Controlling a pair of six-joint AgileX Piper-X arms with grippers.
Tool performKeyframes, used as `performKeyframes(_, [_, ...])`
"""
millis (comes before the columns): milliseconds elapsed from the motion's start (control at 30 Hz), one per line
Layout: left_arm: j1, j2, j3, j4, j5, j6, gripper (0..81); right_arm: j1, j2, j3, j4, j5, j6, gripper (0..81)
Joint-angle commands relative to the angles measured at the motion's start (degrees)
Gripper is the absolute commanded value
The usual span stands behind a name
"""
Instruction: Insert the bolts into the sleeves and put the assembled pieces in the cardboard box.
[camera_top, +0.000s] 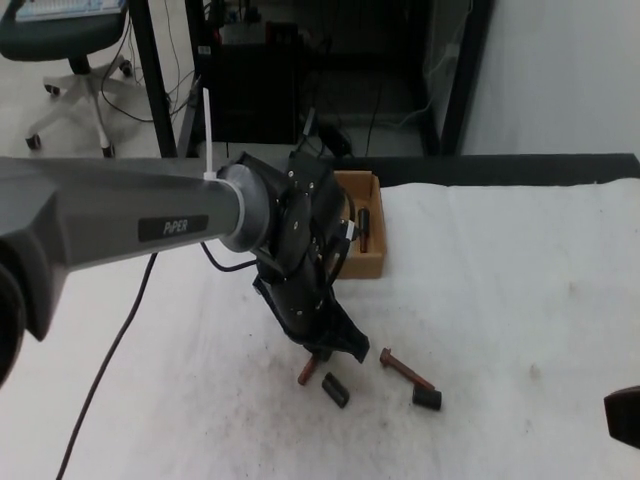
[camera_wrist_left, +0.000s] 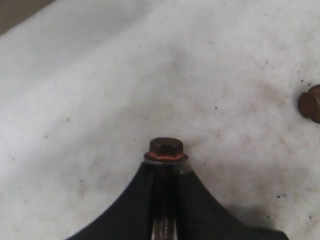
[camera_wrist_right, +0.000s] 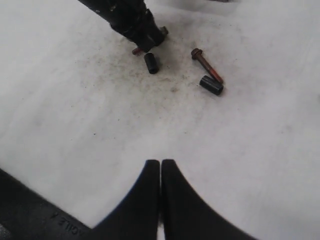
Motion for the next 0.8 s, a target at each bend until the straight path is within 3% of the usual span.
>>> performKeyframes(0, [0.1,-2.8,-0.4,0.5,-2.0,0.5,0.1,-0.1,0.2,0.0,-0.4,8.7,-3.9,0.8])
performKeyframes(133, [1.8,-10.8,2.4,2.4,-5.0,2.8,0.1,-0.1,3.5,0.0,-5.7,11.5,-8.6,0.8])
performKeyframes(367, [6.5,-34.2,17.9,-0.4,-5.2,2.0,0.1,0.0,17.4,0.0,-13.5,-0.2,-9.7,0.8])
performKeyframes(567, [7.6,-60.4,34.4,-9.4,-1.9,-3.9,0.1,0.4,33.6,0.0,-22.1,-6.7,-10.9,0.8])
performKeyframes(767, [7.6,-82.5,46.9,-23.0,-1.5,-9.1,0.1,5.2,46.7,-5.2,-29.4,-7.5,-10.9,3.5])
